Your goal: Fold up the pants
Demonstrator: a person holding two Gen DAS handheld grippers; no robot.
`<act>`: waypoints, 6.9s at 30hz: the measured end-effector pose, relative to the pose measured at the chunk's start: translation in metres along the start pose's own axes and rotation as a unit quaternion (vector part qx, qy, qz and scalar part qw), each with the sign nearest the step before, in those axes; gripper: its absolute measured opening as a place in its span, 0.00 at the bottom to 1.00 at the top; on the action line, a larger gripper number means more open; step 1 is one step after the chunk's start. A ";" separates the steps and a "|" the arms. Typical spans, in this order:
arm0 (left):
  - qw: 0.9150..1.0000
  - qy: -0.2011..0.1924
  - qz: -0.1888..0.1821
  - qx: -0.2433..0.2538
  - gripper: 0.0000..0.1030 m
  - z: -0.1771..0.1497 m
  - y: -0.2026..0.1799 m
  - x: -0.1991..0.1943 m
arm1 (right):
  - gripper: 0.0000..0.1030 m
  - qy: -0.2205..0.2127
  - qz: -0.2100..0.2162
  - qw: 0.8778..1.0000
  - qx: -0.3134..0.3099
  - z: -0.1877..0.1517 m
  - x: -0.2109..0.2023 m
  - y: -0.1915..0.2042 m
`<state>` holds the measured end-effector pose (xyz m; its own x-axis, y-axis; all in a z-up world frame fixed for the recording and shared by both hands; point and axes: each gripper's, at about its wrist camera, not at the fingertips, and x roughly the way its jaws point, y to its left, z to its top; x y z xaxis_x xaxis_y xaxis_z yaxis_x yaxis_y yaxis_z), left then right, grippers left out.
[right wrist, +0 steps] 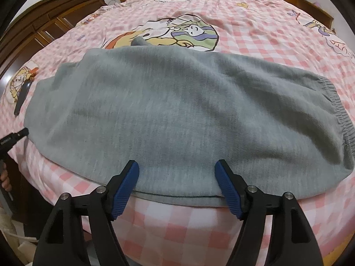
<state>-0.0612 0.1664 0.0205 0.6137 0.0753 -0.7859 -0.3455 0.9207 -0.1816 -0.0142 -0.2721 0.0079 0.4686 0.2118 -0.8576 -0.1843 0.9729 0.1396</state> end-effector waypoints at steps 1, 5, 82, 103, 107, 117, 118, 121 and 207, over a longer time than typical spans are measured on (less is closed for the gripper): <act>1.000 0.001 -0.018 -0.004 0.07 0.003 0.002 -0.001 | 0.74 0.001 -0.002 1.000 -0.001 0.000 0.001 0.001; 0.998 -0.012 -0.054 -0.002 0.09 0.020 0.004 -0.008 | 0.77 -0.001 -0.005 1.000 0.003 0.000 0.001 0.003; 0.991 -0.025 -0.128 0.017 0.17 0.070 0.011 0.040 | 0.14 0.006 0.079 0.985 -0.156 0.155 0.058 0.032; 0.987 -0.113 -0.111 0.009 0.02 0.083 0.007 0.024 | 0.07 -0.116 0.104 0.985 -0.077 0.168 0.037 0.012; 0.986 -0.130 -0.099 0.023 0.02 0.085 0.006 0.025 | 0.07 -0.094 0.098 0.989 -0.066 0.173 0.057 0.009; 0.995 -0.073 -0.040 0.059 0.07 0.081 -0.005 0.074 | 0.22 -0.048 0.059 0.995 -0.058 0.171 0.089 0.013; 0.995 -0.069 -0.041 0.059 0.08 0.082 -0.004 0.072 | 0.25 -0.050 0.052 0.996 -0.049 0.172 0.084 0.012; 0.996 -0.066 -0.040 0.053 0.20 0.085 0.001 0.061 | 0.32 -0.064 0.046 0.997 -0.018 0.171 0.067 0.008; 0.997 0.047 -0.003 0.068 0.75 0.003 -0.010 0.008 | 0.42 -0.039 -0.052 0.996 0.054 0.006 -0.061 -0.061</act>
<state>-0.0504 0.1590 0.0181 0.5432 0.0395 -0.8387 -0.2389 0.9649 -0.1093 -0.0265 -0.3435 0.0542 0.5476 0.1109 -0.8294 -0.0391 0.9935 0.1070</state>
